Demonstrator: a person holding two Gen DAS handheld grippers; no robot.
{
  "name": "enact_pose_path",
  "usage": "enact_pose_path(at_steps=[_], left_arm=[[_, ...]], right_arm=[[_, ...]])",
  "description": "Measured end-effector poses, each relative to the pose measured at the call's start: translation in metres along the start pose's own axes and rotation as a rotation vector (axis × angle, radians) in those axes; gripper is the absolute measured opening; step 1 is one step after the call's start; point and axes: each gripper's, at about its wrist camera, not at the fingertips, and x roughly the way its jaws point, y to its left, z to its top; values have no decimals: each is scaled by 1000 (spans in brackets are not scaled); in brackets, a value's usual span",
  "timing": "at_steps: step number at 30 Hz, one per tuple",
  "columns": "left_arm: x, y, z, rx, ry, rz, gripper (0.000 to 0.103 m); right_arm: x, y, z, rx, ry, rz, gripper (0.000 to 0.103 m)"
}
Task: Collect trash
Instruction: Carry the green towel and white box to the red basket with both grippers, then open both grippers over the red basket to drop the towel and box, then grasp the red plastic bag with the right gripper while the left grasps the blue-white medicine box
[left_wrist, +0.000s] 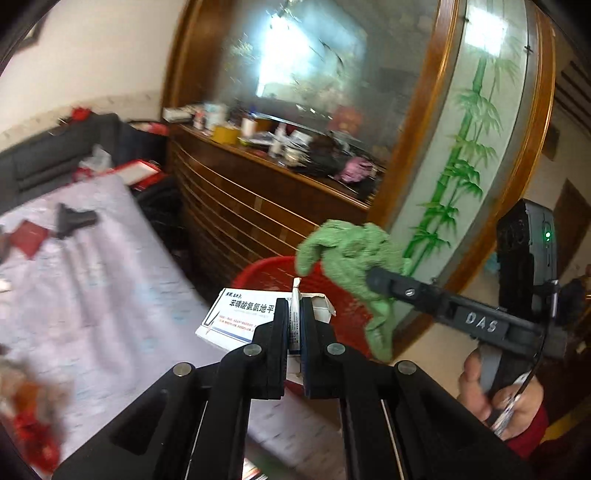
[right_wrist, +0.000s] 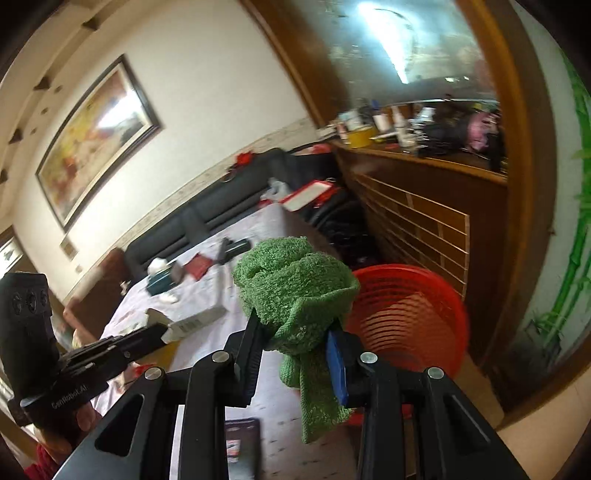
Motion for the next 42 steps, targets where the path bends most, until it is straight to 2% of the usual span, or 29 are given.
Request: enact_pose_path(at_steps=[4, 8, 9, 11, 12, 13, 18, 23, 29, 35, 39, 42], left_arm=[[38, -8, 6, -17, 38, -36, 6], [67, -7, 7, -52, 66, -71, 6], [73, -6, 7, -65, 69, -74, 13], [77, -4, 7, -75, 84, -82, 38], [77, -2, 7, -78, 87, -73, 65], [73, -1, 6, -82, 73, -52, 71], [41, 10, 8, -93, 35, -9, 71], [-15, 23, 1, -72, -27, 106, 72], [-85, 57, -36, -109, -68, 248, 75], [-139, 114, -81, -235, -70, 355, 75], [-172, 149, -108, -305, -83, 415, 75], [-194, 179, -130, -353, -76, 473, 75]], right_arm=[[6, -34, 5, 51, 9, -30, 34], [22, -51, 9, 76, 33, -52, 35], [25, -54, 10, 78, 40, -62, 36], [28, -60, 10, 87, 41, -76, 42], [29, -61, 10, 90, 41, -80, 44], [29, -62, 10, 90, 40, -85, 48], [23, -62, 17, 75, 14, -79, 49], [15, -41, 16, 8, 9, -58, 49], [16, 31, -8, -161, 45, 39, 49], [29, 107, -48, -305, 136, 182, 49], [39, 135, -71, -298, 160, 227, 52], [50, 154, -80, -314, 193, 220, 53]])
